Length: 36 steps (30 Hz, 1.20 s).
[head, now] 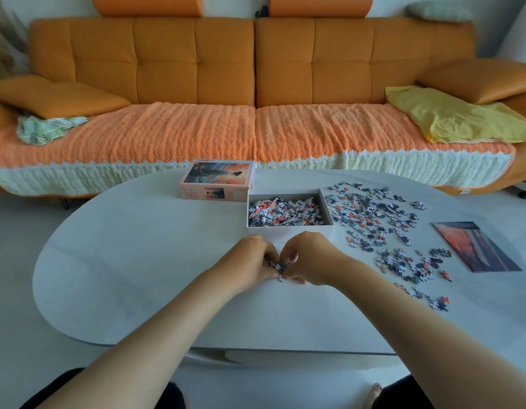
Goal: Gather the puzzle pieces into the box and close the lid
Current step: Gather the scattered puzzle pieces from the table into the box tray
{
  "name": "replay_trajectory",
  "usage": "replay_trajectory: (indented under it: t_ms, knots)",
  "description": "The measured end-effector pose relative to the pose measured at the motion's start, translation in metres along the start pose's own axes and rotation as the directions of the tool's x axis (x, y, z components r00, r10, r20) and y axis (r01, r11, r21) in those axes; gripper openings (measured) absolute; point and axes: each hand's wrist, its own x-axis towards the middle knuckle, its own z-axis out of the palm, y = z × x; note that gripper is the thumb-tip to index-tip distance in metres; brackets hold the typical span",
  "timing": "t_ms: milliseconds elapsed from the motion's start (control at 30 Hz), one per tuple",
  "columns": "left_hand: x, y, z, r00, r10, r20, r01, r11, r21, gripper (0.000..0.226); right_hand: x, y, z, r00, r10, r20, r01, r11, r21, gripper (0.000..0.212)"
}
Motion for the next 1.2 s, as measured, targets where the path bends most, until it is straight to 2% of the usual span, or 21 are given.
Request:
replay_trajectory:
  t_ms: [200,367,533,667,800,867,1000,1100,1200]
  knots:
    - [-0.001,0.0,0.002,1.0,-0.002,0.011,0.003,0.999,-0.051,0.018,0.002,0.001,-0.001,0.996,0.075,0.051,-0.077,0.996,0.038,0.016]
    - [0.003,-0.003,-0.001,0.998,-0.044,0.053,0.049,0.994,-0.093,0.018,0.006,0.002,0.001,0.995,0.074,0.063,-0.08,0.991,0.104,0.013]
    - [0.015,0.0,-0.013,0.994,-0.087,0.059,0.099,0.965,-0.241,0.015,0.008,0.005,-0.012,0.994,0.095,0.049,-0.107,0.905,0.412,0.009]
    - [0.032,0.006,-0.031,0.994,-0.092,-0.053,0.062,0.912,-0.405,0.012,0.011,0.004,-0.034,0.986,0.114,-0.119,-0.033,0.844,0.535,0.008]
    - [0.055,0.013,-0.041,0.963,-0.11,-0.246,-0.004,0.906,-0.423,0.009,0.029,0.008,-0.043,0.906,0.104,-0.411,0.098,0.891,0.443,0.013]
    - [0.065,0.012,-0.04,0.953,-0.091,-0.29,-0.018,0.935,-0.353,0.011,0.038,0.01,-0.043,0.86,0.076,-0.505,0.111,0.937,0.33,0.016]
    - [0.07,0.002,-0.029,0.986,-0.027,-0.162,0.013,0.996,-0.084,0.025,0.048,0.022,-0.036,0.939,0.043,-0.34,-0.021,0.997,0.068,0.023]
    - [0.066,0.0,-0.03,0.982,0.025,-0.186,-0.028,1.0,-0.015,0.03,0.045,0.025,-0.04,0.921,0.021,-0.39,0.015,0.996,0.088,0.025]
    - [0.056,-0.002,-0.035,0.955,0.133,-0.266,-0.142,0.99,-0.016,0.018,0.037,0.024,-0.044,0.889,-0.052,-0.456,0.115,0.987,0.111,0.024]
